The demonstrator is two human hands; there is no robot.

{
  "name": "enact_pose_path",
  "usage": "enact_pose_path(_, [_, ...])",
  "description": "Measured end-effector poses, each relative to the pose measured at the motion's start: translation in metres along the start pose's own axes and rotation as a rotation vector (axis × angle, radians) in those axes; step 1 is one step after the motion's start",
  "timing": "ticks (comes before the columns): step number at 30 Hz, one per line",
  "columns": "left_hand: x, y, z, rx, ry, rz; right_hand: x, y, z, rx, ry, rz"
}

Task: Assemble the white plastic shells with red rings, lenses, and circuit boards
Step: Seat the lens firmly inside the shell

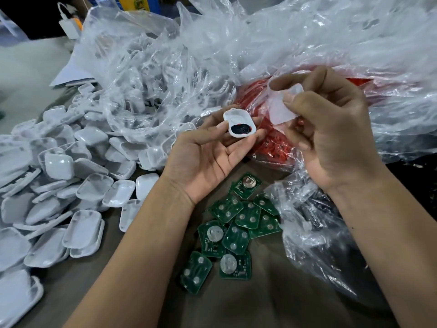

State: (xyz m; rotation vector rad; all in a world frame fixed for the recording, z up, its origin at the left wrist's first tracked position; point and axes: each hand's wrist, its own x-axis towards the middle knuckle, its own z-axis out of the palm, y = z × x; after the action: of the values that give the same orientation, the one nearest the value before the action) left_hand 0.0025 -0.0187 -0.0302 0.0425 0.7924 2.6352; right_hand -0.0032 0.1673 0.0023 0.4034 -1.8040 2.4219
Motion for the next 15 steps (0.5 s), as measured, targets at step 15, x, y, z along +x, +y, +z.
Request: enact_pose_path(15, [0.0002, -0.0018, -0.0052, 0.028, -0.051, -0.002, 0.0020, 0.0079, 0.0035, -0.063, 0.013, -0.071])
